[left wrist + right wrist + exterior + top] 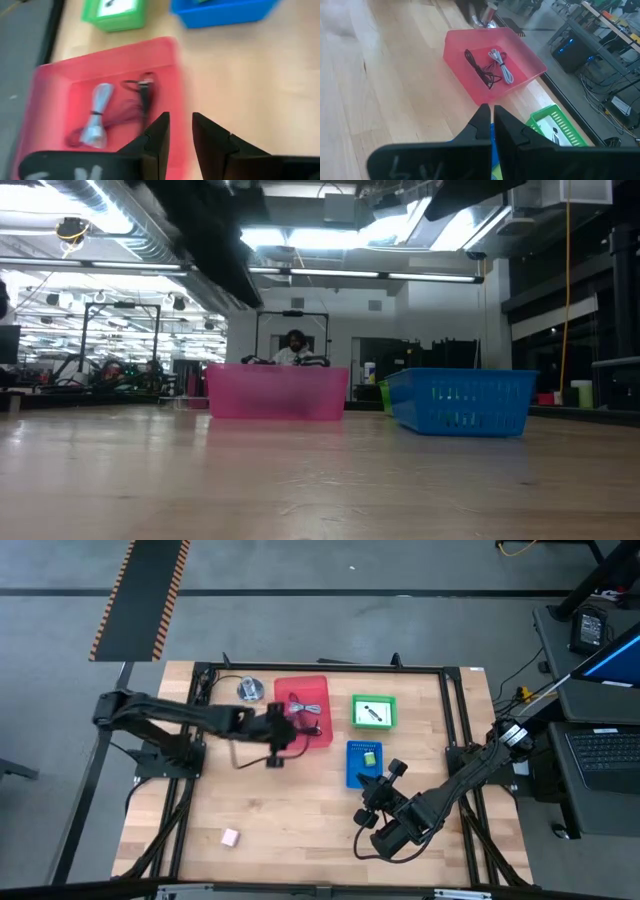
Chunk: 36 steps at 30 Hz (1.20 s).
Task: Pick and place items into bin
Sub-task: Put the white charger adapter into the blue bin
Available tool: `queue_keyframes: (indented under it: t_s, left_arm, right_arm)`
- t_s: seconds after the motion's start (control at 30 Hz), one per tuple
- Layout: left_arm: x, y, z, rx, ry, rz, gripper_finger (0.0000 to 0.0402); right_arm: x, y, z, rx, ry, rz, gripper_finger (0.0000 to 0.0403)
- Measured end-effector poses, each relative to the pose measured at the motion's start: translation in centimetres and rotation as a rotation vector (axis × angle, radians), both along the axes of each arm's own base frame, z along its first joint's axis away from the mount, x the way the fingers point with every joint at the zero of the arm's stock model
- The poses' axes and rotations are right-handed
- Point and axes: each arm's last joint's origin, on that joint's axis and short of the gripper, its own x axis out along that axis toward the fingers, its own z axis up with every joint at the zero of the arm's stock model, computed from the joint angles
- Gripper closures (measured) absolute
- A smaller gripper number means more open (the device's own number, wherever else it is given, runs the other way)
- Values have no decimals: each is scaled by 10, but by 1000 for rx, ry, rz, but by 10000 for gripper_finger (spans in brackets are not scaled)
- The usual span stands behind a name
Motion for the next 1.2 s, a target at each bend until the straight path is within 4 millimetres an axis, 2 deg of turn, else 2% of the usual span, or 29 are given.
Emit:
queue_keyframes:
  t_s: [0.23,0.4,0.53,0.77,0.97,1.1,1.2]
  left_arm:
    - [-29,-69,17,-178,-42,-60,301]
    - [-44,-117,11,-226,-41,-87,275]
    - [-57,-145,5,-303,-34,-39,273]
    - [-75,-176,-19,-515,171,143,276]
    - [-83,-198,-42,-649,377,294,302]
    - [-88,-207,-48,-733,490,403,310]
    - [-90,-209,-49,-767,507,476,305]
  right_arm:
    - [1,1,0,13,-19,0,400]
    - [4,4,1,45,-57,0,400]
    - [5,4,1,43,-54,6,389]
    - [5,4,2,38,-50,14,347]
    - [5,4,2,27,-40,21,316]
    - [5,4,2,3,-15,38,303]
    - [5,4,2,-11,-1,47,297]
